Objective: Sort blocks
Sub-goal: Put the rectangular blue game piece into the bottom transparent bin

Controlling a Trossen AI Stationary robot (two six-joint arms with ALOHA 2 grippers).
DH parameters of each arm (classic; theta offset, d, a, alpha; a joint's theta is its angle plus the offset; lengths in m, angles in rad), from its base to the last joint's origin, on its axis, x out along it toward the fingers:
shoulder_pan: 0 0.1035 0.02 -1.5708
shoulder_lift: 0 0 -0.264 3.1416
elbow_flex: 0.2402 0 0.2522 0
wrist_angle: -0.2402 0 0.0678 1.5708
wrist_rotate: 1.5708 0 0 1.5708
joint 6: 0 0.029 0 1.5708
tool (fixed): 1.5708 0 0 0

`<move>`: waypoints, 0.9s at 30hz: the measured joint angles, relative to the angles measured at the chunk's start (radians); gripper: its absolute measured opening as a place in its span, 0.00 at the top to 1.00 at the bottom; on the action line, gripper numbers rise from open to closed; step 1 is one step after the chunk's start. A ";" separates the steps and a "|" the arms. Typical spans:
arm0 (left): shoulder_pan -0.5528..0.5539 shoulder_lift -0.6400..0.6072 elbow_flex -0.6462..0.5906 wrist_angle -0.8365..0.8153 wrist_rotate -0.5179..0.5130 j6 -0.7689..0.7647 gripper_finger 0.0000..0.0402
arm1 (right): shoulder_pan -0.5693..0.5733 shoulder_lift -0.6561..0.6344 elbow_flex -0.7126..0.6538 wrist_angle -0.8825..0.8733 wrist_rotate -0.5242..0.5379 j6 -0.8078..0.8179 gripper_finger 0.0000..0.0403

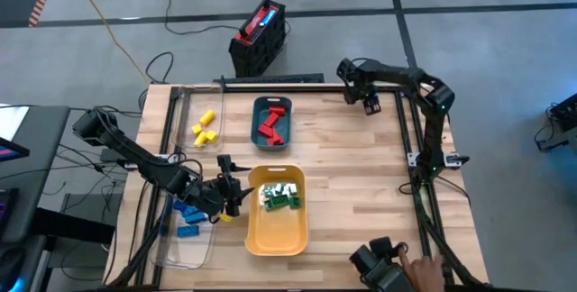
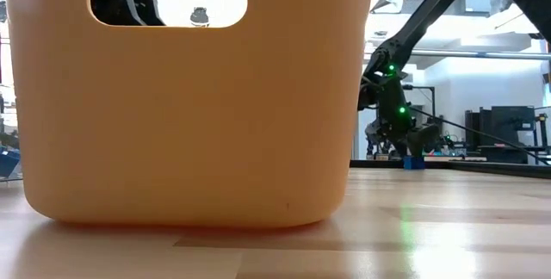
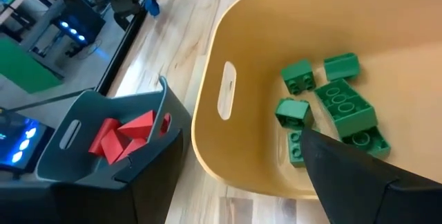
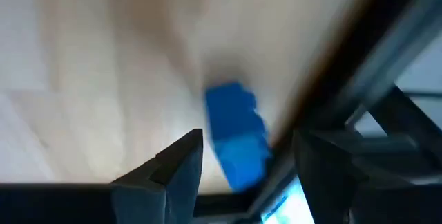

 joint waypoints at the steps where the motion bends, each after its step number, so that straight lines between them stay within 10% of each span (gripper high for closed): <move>1: 0.000 0.000 0.000 0.000 -0.003 0.000 0.28 | 0.002 0.000 -0.008 0.006 -0.015 -0.016 0.43; 9: 0.000 0.000 0.000 -0.001 -0.005 -0.005 0.28 | 0.021 0.000 -0.071 0.037 -0.041 -0.059 0.47; 17: 0.000 0.000 0.000 -0.001 -0.005 -0.010 0.28 | 0.027 -0.002 -0.098 0.034 -0.018 0.019 0.82; 27: 0.000 0.000 0.000 0.002 -0.005 -0.010 0.28 | 0.229 -0.032 -0.099 -0.098 -0.029 0.232 0.81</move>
